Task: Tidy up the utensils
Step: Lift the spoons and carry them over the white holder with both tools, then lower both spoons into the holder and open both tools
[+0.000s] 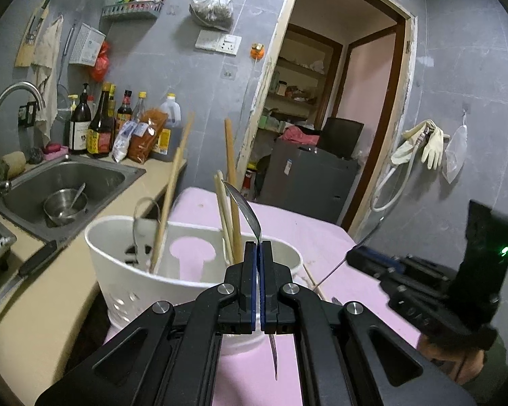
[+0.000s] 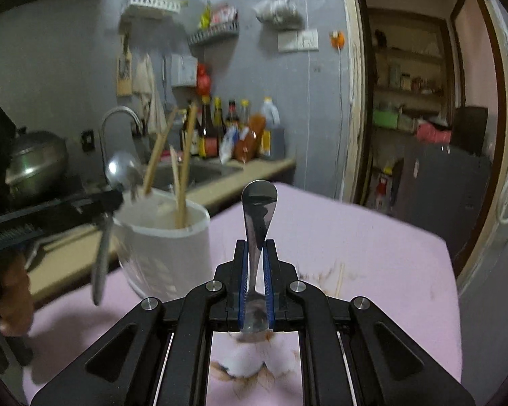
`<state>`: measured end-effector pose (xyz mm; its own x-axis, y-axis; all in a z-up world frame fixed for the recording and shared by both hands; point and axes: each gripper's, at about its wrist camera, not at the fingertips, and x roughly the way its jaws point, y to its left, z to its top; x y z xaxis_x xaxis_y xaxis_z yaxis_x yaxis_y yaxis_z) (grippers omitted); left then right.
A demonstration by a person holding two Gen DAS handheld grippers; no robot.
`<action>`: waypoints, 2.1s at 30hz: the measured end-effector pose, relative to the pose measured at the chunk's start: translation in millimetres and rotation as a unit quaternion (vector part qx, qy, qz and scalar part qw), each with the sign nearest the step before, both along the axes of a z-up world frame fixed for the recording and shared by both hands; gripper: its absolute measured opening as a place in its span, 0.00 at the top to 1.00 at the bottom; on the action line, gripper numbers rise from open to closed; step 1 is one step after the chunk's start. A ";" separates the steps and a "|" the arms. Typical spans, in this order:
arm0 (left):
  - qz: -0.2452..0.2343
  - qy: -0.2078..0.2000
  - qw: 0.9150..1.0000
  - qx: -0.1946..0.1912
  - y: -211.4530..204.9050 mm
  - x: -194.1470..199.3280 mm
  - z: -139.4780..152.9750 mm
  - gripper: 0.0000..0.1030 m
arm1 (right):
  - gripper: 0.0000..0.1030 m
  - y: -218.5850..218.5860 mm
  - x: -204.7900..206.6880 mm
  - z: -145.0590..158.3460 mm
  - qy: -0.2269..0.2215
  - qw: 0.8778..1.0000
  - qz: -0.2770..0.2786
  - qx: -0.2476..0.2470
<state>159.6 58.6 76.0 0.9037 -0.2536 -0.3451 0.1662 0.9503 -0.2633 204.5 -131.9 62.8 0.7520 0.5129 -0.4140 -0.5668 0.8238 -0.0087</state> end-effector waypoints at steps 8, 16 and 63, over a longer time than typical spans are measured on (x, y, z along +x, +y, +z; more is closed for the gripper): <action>0.033 -0.024 0.999 -0.005 38.1 16.9 25.9 1.00 | 0.94 17.3 12.9 43.8 -0.028 0.999 0.020 0.023; 0.065 -0.033 0.997 -0.018 82.9 42.2 42.2 1.00 | 0.94 40.0 7.7 87.1 -0.067 0.995 0.051 0.051; 0.068 -0.004 0.997 0.026 64.2 24.3 -15.8 0.64 | 0.73 64.1 16.6 3.6 -0.009 0.995 0.049 0.091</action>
<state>183.9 122.9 60.2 0.9310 -0.1111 -0.3476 0.0375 0.9766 -0.2117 221.0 -67.8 66.5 0.7017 0.6489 -0.2942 -0.6453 0.7539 0.1237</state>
